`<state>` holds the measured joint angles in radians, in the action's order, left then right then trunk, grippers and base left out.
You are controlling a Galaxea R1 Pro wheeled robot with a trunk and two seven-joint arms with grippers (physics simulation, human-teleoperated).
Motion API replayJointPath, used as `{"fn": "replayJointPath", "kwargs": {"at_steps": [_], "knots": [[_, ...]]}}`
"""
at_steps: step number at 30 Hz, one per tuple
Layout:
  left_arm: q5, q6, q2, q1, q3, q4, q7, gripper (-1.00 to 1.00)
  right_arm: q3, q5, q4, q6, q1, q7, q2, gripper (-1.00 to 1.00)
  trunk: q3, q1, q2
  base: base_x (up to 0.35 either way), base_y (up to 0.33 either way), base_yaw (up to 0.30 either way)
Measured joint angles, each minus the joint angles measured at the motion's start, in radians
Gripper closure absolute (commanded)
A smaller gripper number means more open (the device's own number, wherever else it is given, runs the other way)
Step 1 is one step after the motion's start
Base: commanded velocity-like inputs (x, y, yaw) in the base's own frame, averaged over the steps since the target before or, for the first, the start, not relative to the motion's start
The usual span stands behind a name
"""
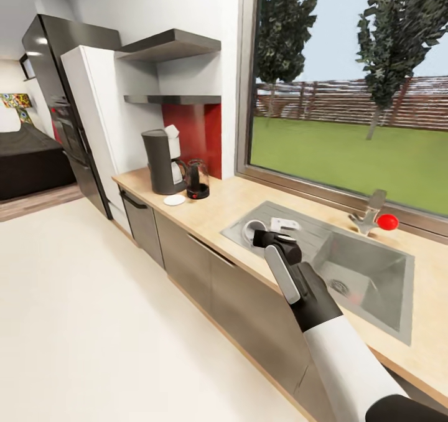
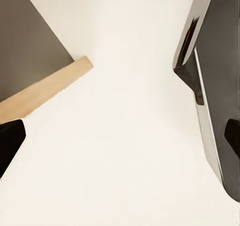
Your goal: Set up a coffee station on the kitchen countertop: keep the coffee maker on the countertop, move the bottle of coffee from the kitchen shelf to the counter next to the coffee maker, place a paper coffee filter on top of the coffee maker, put the saucer next to the coffee maker with the coffee cup on the saucer, and place the electric kettle next to the coffee maker.
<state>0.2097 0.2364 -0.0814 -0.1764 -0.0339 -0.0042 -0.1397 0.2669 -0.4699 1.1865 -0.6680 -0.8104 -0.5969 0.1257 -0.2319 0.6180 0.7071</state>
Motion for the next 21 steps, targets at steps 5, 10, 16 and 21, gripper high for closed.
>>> {"fn": "replayJointPath", "kwargs": {"at_steps": [5, 10, 16, 21], "knots": [[0.000, 0.000, 0.000, 0.000, 0.000, 0.000, 0.000, -1.00, 0.000, 0.000, 0.000, 0.000, 0.000, 0.000, 0.000, 1.00, 0.008, 0.000, 0.000, 0.243, 0.248, 0.000], [0.000, 0.000, 0.000, 0.000, 0.000, 0.000, 0.000, -1.00, 0.001, -0.001, 0.000, 0.000, 0.010, 0.001, 0.000, 1.00, 0.016, 0.000, 0.000, 0.241, 0.253, 0.000], [0.000, -0.001, 0.000, 0.000, 0.000, 0.000, 0.000, -1.00, 0.074, -0.002, 0.001, 0.004, 0.015, -0.001, 0.001, 1.00, 0.025, 0.000, 0.000, 0.234, 0.267, 0.000], [0.000, -0.001, -0.001, 0.000, 0.000, 0.000, 0.000, -1.00, 0.108, 0.001, 0.001, 0.006, 0.015, -0.004, 0.000, 1.00, 0.033, 0.000, 0.000, 0.234, 0.268, 0.000]]}}
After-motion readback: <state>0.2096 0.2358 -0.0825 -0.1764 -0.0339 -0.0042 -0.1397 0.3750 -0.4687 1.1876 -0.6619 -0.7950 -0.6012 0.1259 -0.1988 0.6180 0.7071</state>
